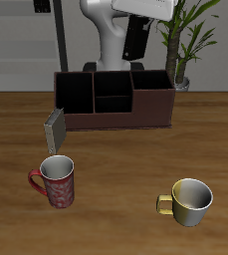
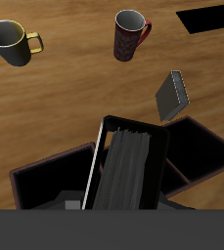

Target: Place the black book into the back desk caddy's right compartment

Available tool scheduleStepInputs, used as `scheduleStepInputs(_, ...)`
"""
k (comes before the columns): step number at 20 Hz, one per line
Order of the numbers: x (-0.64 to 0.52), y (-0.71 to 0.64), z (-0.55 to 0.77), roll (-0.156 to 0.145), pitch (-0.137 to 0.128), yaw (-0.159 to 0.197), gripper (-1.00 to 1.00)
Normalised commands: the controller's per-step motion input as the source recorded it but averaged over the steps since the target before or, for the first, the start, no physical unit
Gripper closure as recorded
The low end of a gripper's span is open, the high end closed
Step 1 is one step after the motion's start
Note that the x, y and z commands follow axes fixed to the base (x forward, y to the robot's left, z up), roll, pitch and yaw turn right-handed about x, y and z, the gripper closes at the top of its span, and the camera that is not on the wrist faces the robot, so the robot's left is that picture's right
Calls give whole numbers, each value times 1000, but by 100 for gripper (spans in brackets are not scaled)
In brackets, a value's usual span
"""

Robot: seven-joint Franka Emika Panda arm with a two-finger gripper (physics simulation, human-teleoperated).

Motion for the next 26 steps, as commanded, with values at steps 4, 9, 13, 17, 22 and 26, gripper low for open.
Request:
scheduleStepInputs(4, 87, 375, -58, -43, 32, -41, 100)
scheduleStepInputs(9, 69, 429, -174, -27, 65, -4, 100)
scheduleStepInputs(13, -11, 312, -149, 34, 75, 9, 100)
scheduleStepInputs(17, -13, 201, -238, 36, 56, 31, 100)
scheduleStepInputs(22, 141, 97, -244, 10, 100, -8, 100)
scheduleStepInputs(26, 97, 49, -126, 10, 43, -13, 100)
